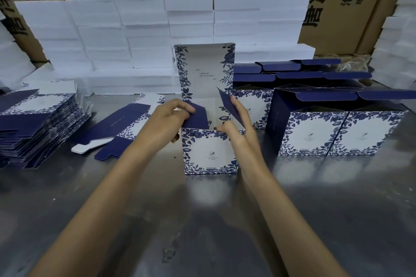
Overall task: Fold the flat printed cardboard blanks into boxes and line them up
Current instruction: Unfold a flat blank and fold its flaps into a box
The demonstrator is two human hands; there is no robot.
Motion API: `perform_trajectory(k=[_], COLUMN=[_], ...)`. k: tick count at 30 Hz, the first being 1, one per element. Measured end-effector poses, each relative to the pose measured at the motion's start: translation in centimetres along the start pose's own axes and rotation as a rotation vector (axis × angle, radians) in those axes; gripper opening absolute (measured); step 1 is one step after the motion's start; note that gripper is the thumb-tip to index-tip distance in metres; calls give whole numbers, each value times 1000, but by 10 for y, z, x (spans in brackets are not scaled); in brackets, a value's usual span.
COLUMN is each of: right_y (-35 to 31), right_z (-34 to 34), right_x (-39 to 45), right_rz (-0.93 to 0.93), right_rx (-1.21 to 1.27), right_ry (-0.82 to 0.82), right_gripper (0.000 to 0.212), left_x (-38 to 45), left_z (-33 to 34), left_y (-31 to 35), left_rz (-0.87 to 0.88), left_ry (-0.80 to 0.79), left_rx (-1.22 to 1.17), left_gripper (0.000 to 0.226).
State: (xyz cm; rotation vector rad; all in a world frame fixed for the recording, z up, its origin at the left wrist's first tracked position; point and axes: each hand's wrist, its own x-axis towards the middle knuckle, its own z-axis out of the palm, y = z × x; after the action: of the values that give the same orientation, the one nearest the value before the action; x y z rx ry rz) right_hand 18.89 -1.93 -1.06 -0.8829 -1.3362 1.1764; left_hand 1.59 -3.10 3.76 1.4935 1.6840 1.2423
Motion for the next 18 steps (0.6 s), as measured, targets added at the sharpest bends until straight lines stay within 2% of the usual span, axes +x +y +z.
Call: perform_trajectory(k=[5,8,10,15,18], right_y=[1,1,1,0,-1], right_z=[-4,-6,-7,-10,-13], right_x=[3,4,5,7,8], right_rz=[6,22,29,28,33], right_rx=[-4,-4,5,-19,-17], right_ry=[9,0,-16,-28,-42], right_gripper=[57,56,54,57,55], left_x=[2,15,20,19,23], left_z=[1,-11,-9,1,0], left_y=[2,6,6,-4,-8], left_rz=[2,-98,-82,-15,-31], left_ry=[-65,-120,-78,-39,-4], left_rx=[82,-3,36,45,-42], left_gripper=[31,19,12,21,10])
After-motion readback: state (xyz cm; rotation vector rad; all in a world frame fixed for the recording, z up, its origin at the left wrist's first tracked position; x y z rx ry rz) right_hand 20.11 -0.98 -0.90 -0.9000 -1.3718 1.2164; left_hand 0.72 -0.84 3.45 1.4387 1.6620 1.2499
